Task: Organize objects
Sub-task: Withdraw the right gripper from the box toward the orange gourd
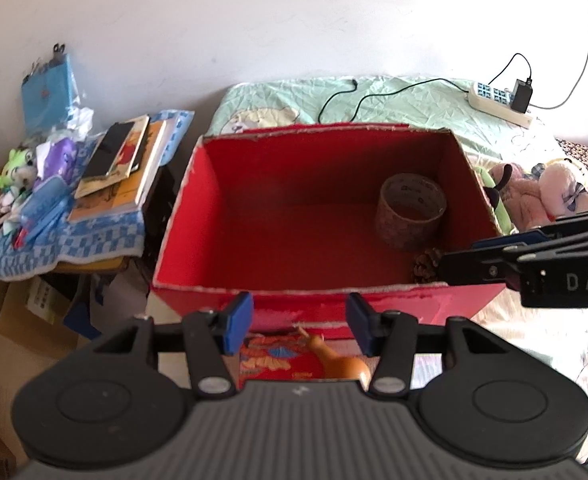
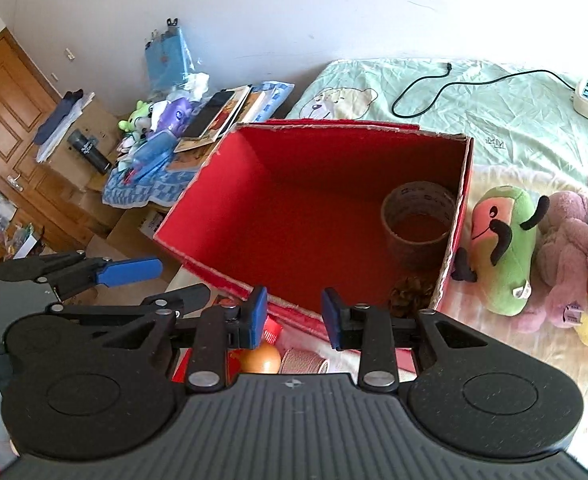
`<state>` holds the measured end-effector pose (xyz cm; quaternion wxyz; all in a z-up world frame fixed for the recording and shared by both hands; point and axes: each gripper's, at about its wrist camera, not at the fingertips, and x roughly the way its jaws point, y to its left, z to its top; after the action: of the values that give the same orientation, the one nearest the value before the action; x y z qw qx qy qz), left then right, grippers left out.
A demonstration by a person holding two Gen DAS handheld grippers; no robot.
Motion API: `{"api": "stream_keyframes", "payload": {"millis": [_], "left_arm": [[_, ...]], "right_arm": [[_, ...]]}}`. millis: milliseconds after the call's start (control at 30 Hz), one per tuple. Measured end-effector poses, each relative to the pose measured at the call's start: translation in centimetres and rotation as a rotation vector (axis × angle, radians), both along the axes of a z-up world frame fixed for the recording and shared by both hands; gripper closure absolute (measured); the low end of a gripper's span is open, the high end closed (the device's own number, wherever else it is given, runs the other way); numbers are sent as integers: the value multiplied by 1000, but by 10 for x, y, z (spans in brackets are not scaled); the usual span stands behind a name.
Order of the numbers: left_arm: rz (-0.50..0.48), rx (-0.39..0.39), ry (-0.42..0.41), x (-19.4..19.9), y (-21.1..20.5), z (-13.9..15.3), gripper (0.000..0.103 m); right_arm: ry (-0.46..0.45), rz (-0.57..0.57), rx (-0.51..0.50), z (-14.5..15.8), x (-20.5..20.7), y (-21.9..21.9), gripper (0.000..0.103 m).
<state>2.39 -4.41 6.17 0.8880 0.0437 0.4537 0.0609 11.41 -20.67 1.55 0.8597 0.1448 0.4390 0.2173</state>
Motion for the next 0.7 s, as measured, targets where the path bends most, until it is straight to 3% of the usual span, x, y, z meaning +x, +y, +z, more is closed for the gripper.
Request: {"api": "stream_keyframes", "payload": {"millis": [267, 700], "left_arm": [[33, 3, 29, -14, -4, -6, 45], [63, 14, 90, -26, -16, -28, 38]], "right_arm": [[-34, -15, -8, 0, -20, 4, 69], [59, -103, 116, -29, -34, -2, 69]]}}
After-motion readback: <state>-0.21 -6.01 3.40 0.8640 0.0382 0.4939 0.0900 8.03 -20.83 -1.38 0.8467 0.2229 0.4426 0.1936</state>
